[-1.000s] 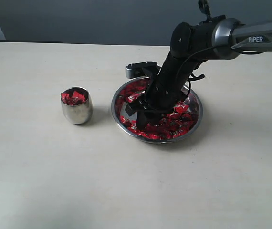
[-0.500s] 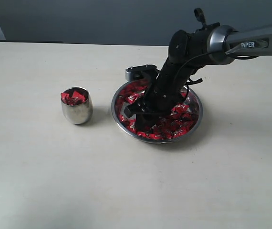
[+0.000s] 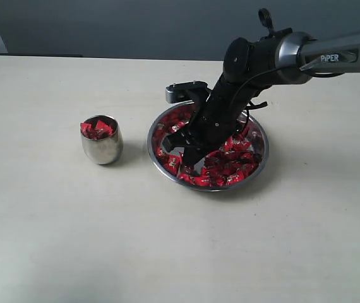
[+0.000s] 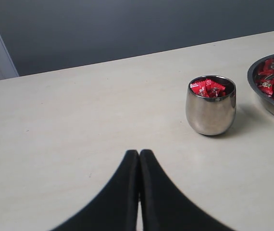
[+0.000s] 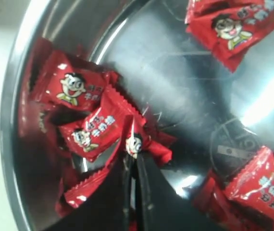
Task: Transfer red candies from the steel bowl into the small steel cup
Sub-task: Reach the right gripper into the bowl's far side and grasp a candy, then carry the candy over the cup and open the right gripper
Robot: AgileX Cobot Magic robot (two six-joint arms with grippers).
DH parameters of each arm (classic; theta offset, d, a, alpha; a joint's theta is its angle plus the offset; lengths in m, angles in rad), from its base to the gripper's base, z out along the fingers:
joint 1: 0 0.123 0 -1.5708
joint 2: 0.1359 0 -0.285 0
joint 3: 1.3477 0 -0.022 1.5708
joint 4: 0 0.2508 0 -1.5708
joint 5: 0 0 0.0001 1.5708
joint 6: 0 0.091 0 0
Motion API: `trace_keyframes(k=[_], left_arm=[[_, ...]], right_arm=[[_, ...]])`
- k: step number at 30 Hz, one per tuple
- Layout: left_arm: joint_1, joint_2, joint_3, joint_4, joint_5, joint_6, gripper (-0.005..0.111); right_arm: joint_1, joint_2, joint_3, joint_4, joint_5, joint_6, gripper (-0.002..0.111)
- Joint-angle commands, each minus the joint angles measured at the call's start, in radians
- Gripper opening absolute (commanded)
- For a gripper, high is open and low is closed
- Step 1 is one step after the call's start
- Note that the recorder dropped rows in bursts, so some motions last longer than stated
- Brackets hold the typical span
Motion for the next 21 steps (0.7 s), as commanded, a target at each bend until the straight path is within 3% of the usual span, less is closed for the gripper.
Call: trace_keyframes(k=[1,12,21], left_arm=[[-0.01,-0.004,-0.001,0.0,-0.007,-0.006,0.0],[-0.01,-0.004,-0.001,0.0,-0.007,-0.006,0.0],[-0.01,-0.004,-0.001,0.0,-0.007,-0.006,0.0]], right_arm=[[-0.001,-0.029,0.004,-0.014,-0.015,-0.006,-0.001],[-0.001,-0.109,0.002,0.013,-0.076,-0.015,-0.001],[0.013,-0.125,-0.041,0.396,-0.12,-0.302,-0.001]])
